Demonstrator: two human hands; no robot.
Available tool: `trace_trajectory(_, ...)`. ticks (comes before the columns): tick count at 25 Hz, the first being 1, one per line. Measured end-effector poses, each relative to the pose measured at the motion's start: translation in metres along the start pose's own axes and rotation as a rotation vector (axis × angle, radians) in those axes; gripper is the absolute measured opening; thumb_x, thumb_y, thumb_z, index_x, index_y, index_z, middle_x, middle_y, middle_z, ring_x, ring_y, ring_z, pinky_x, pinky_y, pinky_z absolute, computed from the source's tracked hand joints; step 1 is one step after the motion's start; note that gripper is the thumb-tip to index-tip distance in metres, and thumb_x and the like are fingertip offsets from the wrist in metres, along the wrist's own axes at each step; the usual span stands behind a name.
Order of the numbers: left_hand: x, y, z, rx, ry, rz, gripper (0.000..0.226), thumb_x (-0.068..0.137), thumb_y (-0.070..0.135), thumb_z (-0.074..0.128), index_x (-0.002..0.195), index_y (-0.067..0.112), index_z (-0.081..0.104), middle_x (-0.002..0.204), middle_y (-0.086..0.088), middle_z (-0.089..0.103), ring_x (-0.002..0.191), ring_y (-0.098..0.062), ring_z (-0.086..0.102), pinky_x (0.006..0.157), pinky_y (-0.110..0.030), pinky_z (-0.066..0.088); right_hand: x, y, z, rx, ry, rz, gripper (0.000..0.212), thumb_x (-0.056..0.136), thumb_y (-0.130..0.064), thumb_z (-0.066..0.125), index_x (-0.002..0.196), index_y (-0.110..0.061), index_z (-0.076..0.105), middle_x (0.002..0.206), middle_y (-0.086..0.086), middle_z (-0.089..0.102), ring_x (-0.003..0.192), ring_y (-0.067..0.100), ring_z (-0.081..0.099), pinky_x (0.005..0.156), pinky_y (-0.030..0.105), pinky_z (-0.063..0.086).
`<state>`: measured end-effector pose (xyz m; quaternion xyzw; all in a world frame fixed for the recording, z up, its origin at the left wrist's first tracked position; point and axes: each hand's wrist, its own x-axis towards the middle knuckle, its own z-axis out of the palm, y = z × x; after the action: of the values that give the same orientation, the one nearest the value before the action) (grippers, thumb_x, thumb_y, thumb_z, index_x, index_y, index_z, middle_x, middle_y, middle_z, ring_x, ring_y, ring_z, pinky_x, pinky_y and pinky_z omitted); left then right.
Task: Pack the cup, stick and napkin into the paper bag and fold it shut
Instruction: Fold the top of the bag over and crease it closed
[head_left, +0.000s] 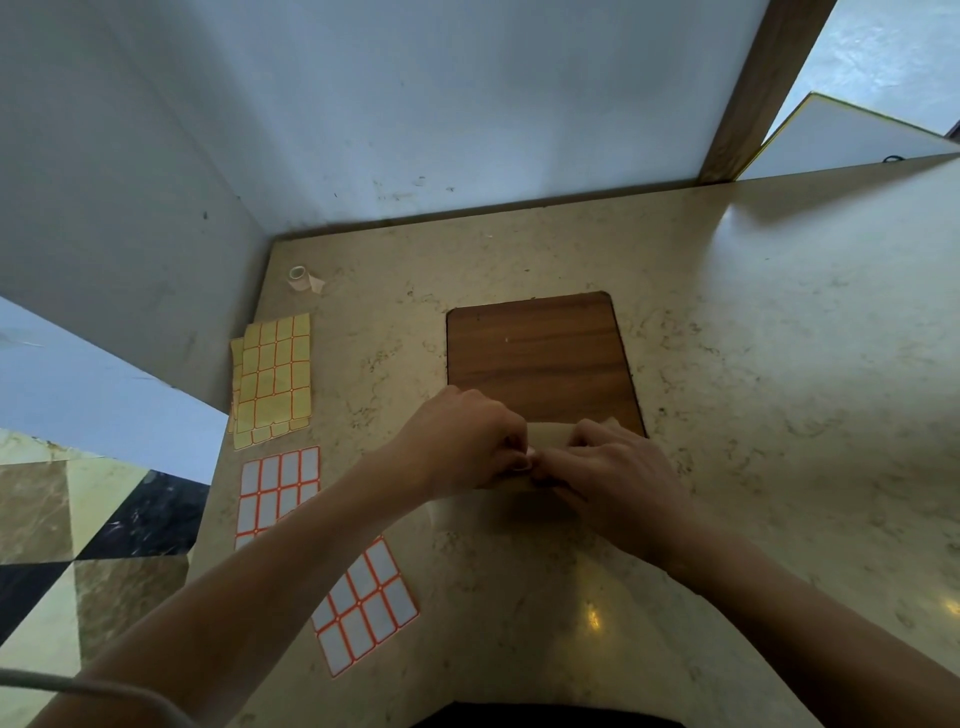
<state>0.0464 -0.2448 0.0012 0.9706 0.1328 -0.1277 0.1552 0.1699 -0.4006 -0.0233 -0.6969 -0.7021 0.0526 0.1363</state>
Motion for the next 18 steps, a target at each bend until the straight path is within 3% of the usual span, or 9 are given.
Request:
trace_trajectory(2,-0.002,0.000,0.000,-0.036,0.001,-0.008,0.020,0.092,0.039,0.057,0.102,0.026,0.068,0.097,0.009,0.069,0.079,-0.004,0.057,0.071,-0.021,0.048,0.001,-0.002,-0.002,-0.014,-0.045,-0.005,0.040,0.069,-0.031,0.081,0.103,-0.037,0.061,0.071,-0.006,0.061,0.062,0.002,0.031,0.040,0.018,0.036)
trace_trajectory(5,-0.005,-0.001,0.000,-0.091,-0.012,-0.020,0.020,0.091,0.038,0.058,0.104,0.026,0.069,0.098,0.009,0.067,0.079,-0.003,0.054,0.073,-0.024,0.051,0.004,0.001,-0.002,-0.005,-0.151,0.057,0.033,0.092,-0.033,0.056,0.123,-0.038,0.049,0.102,-0.001,0.057,0.076,0.008,0.035,0.060,0.023,0.037)
trace_trajectory(7,-0.006,-0.003,0.002,-0.129,-0.034,-0.034,0.022,0.091,0.040,0.057,0.104,0.026,0.069,0.100,0.008,0.065,0.081,-0.004,0.054,0.074,-0.026,0.052,0.003,0.002,-0.002,-0.002,-0.194,0.071,0.034,0.097,-0.034,0.046,0.130,-0.039,0.040,0.111,0.000,0.050,0.081,0.010,0.036,0.065,0.023,0.034)
trace_trajectory(10,-0.008,-0.006,0.004,-0.198,-0.066,-0.050,0.028,0.091,0.044,0.054,0.104,0.025,0.070,0.100,0.006,0.062,0.085,-0.007,0.056,0.077,-0.031,0.053,0.005,0.001,-0.003,-0.005,-0.200,0.072,0.032,0.097,-0.035,0.046,0.128,-0.037,0.043,0.110,0.001,0.052,0.079,0.010,0.036,0.063,0.023,0.035)
trace_trajectory(13,-0.017,-0.010,0.008,-0.267,-0.080,-0.028,0.028,0.091,0.045,0.054,0.109,0.029,0.068,0.104,0.010,0.058,0.089,-0.003,0.053,0.079,-0.028,0.051,0.003,0.001,-0.002,-0.007,-0.197,0.072,0.031,0.096,-0.036,0.047,0.126,-0.036,0.046,0.108,0.001,0.053,0.079,0.010,0.036,0.063,0.025,0.037)
trace_trajectory(18,-0.040,-0.019,0.031,-0.048,0.135,0.076,0.032,0.089,0.041,0.055,0.120,0.036,0.061,0.114,0.012,0.058,0.100,-0.007,0.048,0.078,-0.026,0.043,0.004,0.002,0.001,0.013,-0.172,0.090,0.027,0.093,-0.037,0.051,0.120,-0.036,0.052,0.102,0.000,0.057,0.074,0.009,0.039,0.058,0.024,0.038)
